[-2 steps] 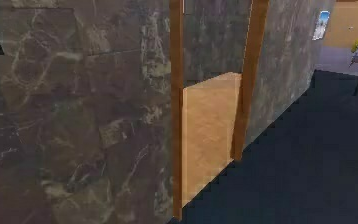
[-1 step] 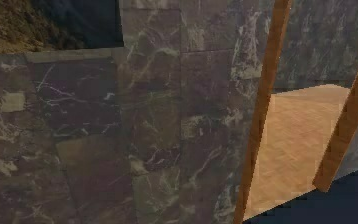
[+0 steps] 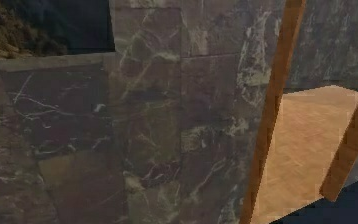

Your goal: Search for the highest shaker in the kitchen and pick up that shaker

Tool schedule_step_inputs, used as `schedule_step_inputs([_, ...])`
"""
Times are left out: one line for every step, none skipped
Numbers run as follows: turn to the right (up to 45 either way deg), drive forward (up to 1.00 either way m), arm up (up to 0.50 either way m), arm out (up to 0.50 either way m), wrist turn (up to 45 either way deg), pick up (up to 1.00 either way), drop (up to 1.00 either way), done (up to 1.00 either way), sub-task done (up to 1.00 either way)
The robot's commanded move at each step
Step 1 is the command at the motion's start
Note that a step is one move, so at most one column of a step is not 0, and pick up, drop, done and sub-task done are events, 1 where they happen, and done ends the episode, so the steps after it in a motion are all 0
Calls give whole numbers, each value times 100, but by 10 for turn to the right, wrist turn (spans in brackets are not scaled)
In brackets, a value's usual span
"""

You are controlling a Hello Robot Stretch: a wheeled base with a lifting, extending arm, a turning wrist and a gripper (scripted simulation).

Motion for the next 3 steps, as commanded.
schedule_step_inputs([-450,0,0,0,0,0,0,0,0])
schedule_step_inputs([-450,0,0,0,0,0,0,0,0])
schedule_step_inputs([-450,0,0,0,0,0,0,0,0])
